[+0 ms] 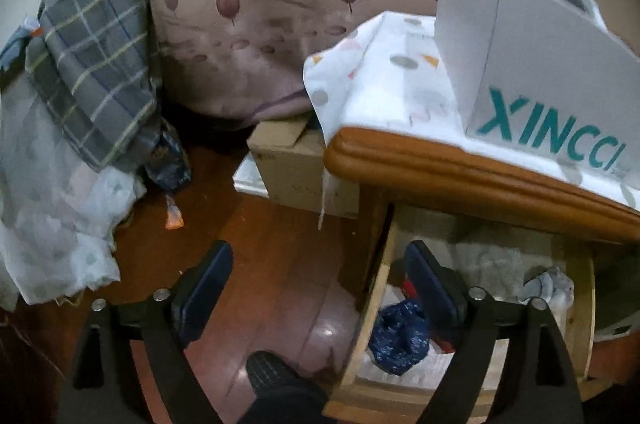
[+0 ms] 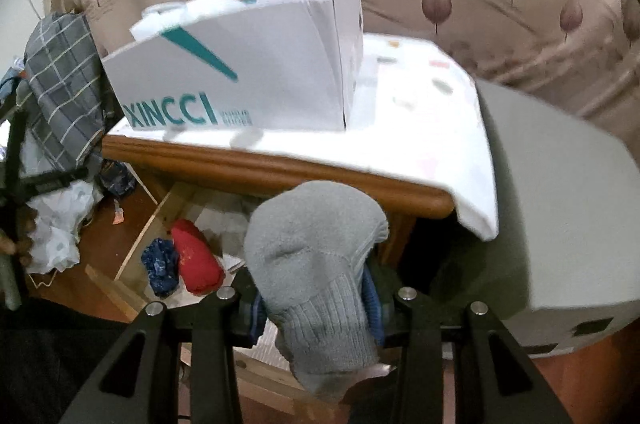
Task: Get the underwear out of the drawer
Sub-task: 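Move the left tool back to the drawer while the right tool carries the grey sock toward the box, then lower the grey sock into the box and open the right tool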
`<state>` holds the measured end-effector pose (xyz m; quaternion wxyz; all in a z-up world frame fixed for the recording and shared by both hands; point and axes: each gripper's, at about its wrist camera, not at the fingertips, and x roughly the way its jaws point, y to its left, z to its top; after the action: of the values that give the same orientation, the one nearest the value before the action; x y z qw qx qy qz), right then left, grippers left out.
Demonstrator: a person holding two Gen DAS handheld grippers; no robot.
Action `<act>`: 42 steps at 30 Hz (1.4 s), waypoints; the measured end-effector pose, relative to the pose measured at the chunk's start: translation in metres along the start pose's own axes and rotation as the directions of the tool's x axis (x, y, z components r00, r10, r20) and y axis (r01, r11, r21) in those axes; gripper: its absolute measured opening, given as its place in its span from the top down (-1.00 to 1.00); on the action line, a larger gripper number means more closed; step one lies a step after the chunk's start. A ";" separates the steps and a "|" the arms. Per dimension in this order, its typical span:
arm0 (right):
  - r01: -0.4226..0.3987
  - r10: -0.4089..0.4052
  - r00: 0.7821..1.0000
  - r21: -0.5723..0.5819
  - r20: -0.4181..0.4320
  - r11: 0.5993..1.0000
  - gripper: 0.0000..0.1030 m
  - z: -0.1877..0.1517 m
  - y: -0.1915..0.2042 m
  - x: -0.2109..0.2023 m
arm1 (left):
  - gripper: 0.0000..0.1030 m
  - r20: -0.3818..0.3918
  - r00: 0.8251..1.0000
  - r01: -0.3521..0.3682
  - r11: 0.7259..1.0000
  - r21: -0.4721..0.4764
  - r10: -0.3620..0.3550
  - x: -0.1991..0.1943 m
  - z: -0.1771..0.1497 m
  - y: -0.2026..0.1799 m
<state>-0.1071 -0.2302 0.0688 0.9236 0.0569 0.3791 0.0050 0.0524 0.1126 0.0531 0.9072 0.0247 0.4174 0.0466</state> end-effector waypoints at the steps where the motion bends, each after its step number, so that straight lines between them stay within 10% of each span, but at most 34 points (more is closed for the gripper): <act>1: 0.001 -0.001 1.000 -0.003 0.004 1.000 0.24 0.003 0.000 -0.004 | -0.68 -0.008 1.000 0.008 1.000 -0.009 -0.008 0.004 -0.004 0.000; 17: 0.004 0.012 0.987 -0.098 0.163 0.995 0.23 0.143 0.024 -0.064 | -0.80 -0.070 0.997 -0.024 0.998 -0.059 0.020 0.020 -0.017 0.017; 25: -0.018 0.024 0.998 -0.112 0.052 0.994 0.22 0.207 0.049 -0.003 | -0.84 -0.076 0.997 0.000 0.996 -0.087 -0.007 0.022 -0.017 0.021; 42: 0.130 -0.140 0.985 -0.101 -0.104 0.986 0.06 0.230 0.050 0.105 | -0.85 -0.107 0.993 0.034 0.997 -0.075 -0.042 0.025 -0.017 0.018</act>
<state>0.1305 -0.1987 0.1625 0.9010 -0.0125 0.4321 -0.0367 0.0543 0.1331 0.0250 0.8842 -0.0190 0.4644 0.0459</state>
